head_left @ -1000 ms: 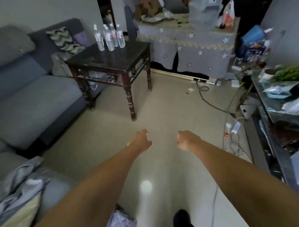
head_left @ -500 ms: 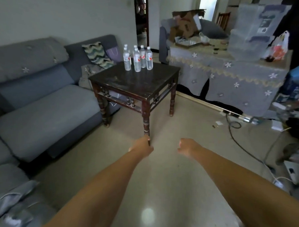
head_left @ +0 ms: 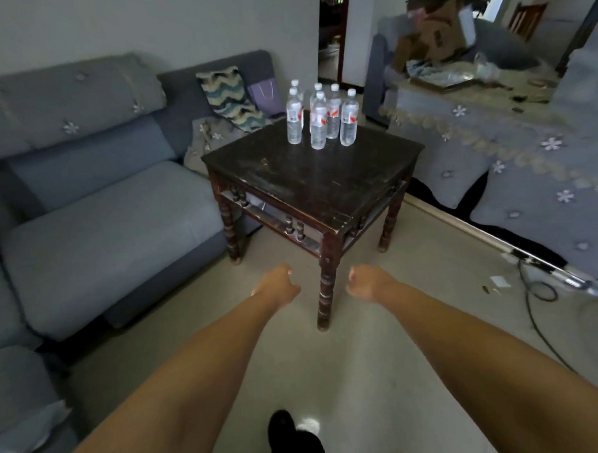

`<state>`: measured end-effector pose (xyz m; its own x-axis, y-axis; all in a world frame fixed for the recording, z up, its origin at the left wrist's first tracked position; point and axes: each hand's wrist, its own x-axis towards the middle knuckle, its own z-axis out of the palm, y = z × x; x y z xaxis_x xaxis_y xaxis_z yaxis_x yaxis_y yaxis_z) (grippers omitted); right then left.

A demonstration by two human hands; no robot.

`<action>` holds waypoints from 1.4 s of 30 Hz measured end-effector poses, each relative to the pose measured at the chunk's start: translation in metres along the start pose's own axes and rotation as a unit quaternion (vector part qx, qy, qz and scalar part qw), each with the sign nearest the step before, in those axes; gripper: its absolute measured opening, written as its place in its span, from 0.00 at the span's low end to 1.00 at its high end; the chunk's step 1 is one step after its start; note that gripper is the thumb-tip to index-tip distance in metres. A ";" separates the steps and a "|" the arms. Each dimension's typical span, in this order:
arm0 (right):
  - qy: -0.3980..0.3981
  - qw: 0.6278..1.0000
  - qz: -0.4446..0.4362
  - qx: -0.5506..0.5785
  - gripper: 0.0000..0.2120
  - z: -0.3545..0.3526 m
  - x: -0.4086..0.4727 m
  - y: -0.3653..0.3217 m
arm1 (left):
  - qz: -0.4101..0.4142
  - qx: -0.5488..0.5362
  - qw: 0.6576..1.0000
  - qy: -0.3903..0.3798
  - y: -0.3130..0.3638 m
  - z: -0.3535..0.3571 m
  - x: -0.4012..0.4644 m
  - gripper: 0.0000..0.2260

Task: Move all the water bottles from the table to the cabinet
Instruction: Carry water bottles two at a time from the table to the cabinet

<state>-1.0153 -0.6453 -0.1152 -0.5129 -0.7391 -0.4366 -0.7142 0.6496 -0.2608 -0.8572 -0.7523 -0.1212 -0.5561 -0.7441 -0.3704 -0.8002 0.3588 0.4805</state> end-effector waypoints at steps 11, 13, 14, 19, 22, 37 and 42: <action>0.022 0.998 0.038 0.040 0.13 -0.104 0.189 -0.075 | 0.054 0.031 0.998 0.001 0.024 -0.122 0.204 0.19; 0.025 0.998 0.035 0.050 0.12 -0.117 0.215 -0.079 | 0.052 0.030 0.998 -0.008 0.031 -0.128 0.233 0.20; 0.023 0.998 0.034 0.051 0.12 -0.125 0.233 -0.080 | 0.050 0.026 0.998 -0.012 0.035 -0.133 0.251 0.20; 0.020 0.998 0.025 0.047 0.14 -0.165 0.318 -0.076 | 0.058 0.009 0.998 -0.012 0.053 -0.154 0.338 0.20; 0.017 0.998 0.037 0.050 0.15 -0.192 0.368 -0.074 | 0.046 0.008 0.999 -0.008 0.066 -0.171 0.394 0.20; 0.021 0.983 0.111 0.145 0.24 -0.262 0.584 -0.079 | 0.025 -0.046 0.998 -0.040 0.103 -0.216 0.645 0.23; 0.095 0.932 0.162 0.309 0.35 -0.269 0.655 -0.087 | -0.014 -0.118 0.992 -0.041 0.110 -0.229 0.733 0.35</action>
<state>-1.4173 -1.2341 -0.1467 -0.7710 -0.4666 -0.4334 -0.1268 0.7794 -0.6136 -1.3009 -1.3872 -0.1579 -0.5589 -0.6999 -0.4446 -0.7461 0.1905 0.6380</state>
